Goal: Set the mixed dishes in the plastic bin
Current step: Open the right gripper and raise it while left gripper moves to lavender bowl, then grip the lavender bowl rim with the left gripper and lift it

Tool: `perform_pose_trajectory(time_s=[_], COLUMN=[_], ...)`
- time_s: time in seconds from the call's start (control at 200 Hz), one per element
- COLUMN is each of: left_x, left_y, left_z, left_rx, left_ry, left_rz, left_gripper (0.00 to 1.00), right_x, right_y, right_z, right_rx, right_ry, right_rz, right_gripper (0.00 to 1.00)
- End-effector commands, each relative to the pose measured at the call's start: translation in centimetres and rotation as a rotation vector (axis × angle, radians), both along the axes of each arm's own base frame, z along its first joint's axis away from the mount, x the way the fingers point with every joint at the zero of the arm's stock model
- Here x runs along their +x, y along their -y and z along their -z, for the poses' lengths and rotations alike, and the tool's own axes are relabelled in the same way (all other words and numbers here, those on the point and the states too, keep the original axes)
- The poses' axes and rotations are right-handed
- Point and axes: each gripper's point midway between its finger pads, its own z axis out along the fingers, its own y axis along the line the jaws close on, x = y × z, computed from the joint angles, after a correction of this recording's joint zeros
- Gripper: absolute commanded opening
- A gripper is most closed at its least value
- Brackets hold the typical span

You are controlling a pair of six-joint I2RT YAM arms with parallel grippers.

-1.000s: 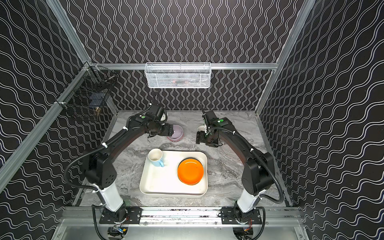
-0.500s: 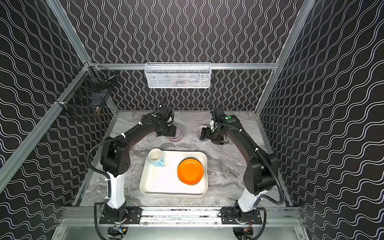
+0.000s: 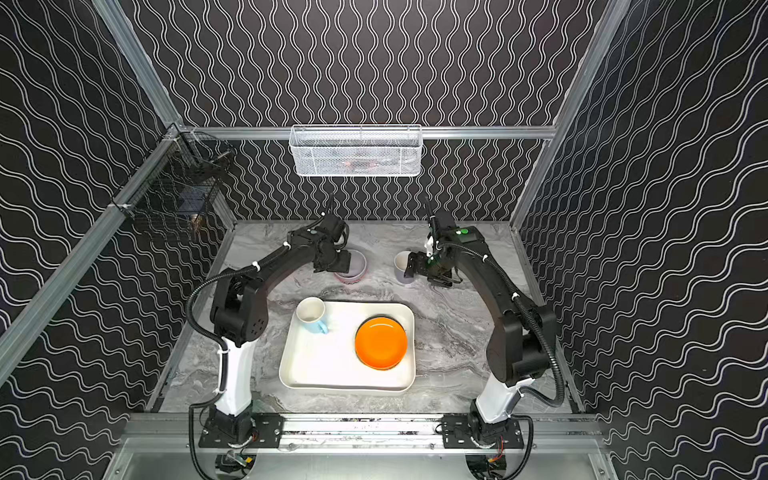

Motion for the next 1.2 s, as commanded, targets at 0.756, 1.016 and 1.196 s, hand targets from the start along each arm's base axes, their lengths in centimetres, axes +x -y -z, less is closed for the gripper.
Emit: perform_pose_trajectory(time_s=[0.756, 1.016, 1.196], left_x=[1.1, 1.3, 1.5], left_y=[-0.4, -0.1, 0.1], left_z=[-0.1, -1.7, -3.4], left_rx=[-0.013, -0.073, -0.136], left_ry=[0.004, 0.019, 0.039], left_rz=[-0.027, -0.027, -0.028], left_gripper=[0.08, 0.00, 0.00], right_x=[-2.6, -2.9, -3.0], right_y=[2.7, 2.2, 2.2], right_z=[0.1, -0.7, -0.8], right_rx=[-0.017, 0.022, 0.029], right_ry=[-0.024, -0.004, -0.003], right_rz=[0.051, 0.044, 0.046], right_gripper=[0.88, 0.89, 0.89])
